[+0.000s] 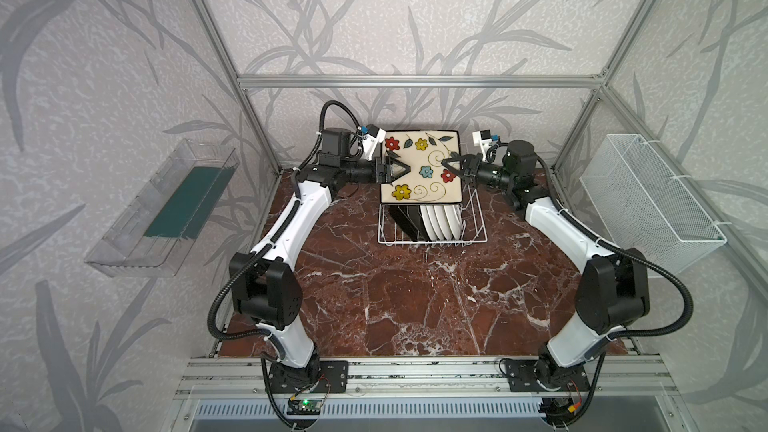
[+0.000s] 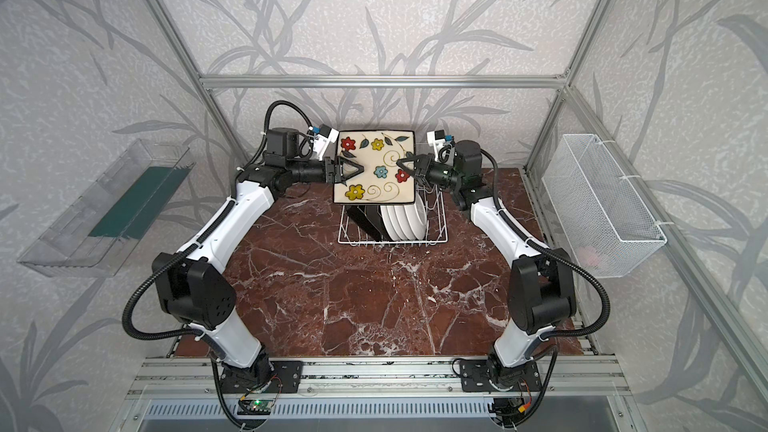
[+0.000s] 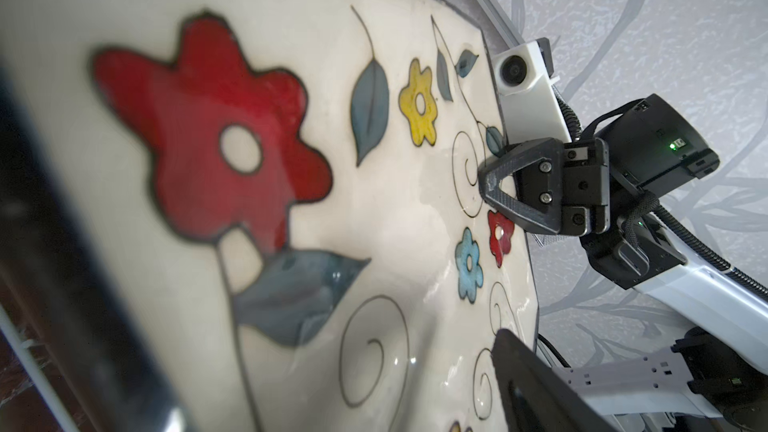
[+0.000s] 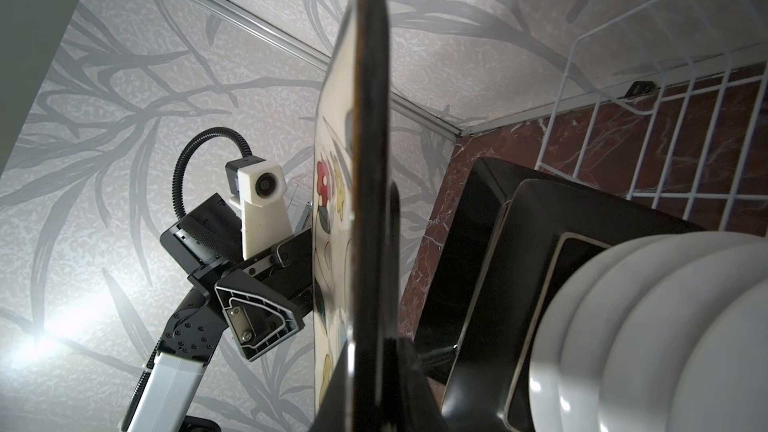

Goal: Unload the plates from the dish rack
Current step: 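Bring the left gripper to the flower plate's other edge, holding it with both grippers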

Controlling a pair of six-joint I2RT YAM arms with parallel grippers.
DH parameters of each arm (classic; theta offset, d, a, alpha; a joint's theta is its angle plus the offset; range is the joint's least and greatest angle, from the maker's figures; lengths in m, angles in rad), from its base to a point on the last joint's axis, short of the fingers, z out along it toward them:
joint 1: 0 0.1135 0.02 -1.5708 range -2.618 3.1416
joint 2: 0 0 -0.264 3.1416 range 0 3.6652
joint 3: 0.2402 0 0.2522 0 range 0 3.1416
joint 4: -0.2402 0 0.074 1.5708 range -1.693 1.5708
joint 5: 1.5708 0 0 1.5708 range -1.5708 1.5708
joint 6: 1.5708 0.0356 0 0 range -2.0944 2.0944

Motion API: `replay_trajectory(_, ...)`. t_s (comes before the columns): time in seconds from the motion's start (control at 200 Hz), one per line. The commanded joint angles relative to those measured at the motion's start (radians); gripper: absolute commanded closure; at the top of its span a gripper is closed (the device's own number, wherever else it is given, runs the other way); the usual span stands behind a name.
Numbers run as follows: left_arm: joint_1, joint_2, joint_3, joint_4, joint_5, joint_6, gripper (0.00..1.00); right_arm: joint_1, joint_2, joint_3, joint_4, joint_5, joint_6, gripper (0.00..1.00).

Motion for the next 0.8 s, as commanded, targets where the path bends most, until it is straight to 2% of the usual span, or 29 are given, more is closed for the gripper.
replay_trajectory(0.0, 0.005, -0.011, 0.008, 0.056, 0.055, -0.03, 0.23, -0.006, -0.033, 0.044, 0.251, -0.049, 0.041, 1.0)
replay_trajectory(0.26, 0.004, -0.031, -0.049, 0.142, 0.098, -0.089, 0.45, -0.006, -0.011, 0.01, 0.378, -0.056, 0.089, 1.0)
replay_trajectory(0.415, 0.004, -0.041, -0.068, 0.171, 0.113, -0.111, 0.63, -0.006, -0.007, 0.001, 0.394, -0.063, 0.085, 1.0)
replay_trajectory(0.515, 0.004, -0.058, -0.096, 0.234, 0.117, -0.145, 0.66, -0.004, -0.006, -0.001, 0.378, -0.069, 0.074, 1.0)
replay_trajectory(0.64, 0.004, -0.063, -0.11, 0.263, 0.126, -0.168, 0.78, -0.004, -0.002, -0.005, 0.359, -0.075, 0.057, 1.0)
replay_trajectory(0.795, 0.004, -0.073, -0.148, 0.376, 0.142, -0.246, 0.82, -0.003, 0.01, -0.005, 0.374, -0.09, 0.073, 1.0)
